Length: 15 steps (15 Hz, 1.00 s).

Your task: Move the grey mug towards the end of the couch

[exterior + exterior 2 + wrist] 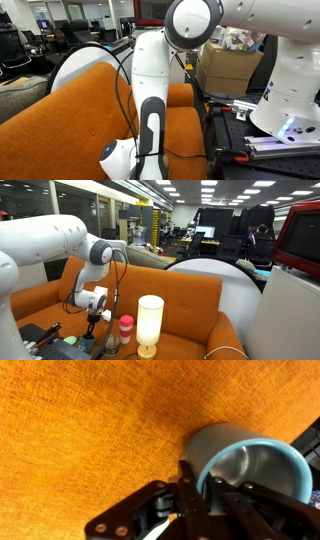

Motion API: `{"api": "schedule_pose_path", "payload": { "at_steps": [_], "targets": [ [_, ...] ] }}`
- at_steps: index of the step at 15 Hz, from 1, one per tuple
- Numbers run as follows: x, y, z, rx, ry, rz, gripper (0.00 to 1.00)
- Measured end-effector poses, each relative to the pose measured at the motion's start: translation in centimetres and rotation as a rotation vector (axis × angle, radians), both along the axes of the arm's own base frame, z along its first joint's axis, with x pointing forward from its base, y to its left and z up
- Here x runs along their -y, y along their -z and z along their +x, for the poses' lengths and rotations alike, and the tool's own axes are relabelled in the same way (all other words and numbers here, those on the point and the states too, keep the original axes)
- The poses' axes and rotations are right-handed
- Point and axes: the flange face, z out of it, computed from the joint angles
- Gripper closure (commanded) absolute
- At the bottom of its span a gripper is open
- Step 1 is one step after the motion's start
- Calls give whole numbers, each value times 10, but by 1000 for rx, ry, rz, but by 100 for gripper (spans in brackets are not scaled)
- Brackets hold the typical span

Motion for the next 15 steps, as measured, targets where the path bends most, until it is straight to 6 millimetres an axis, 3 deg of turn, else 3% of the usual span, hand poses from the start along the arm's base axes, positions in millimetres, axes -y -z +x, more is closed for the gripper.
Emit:
{"api": "schedule_pose_path", "payload": {
  "at_steps": [1,2,8,12,15],
  "targets": [
    [-2,0,-1,0,-9,3,97],
    [-3,0,-2,-1,-17,4,70],
    [-2,2,-8,-12,-49,1,29],
    [-3,-8,-6,-2,-57,3,2],
    [-7,-25,-1,13,-70,6,0]
  ]
}}
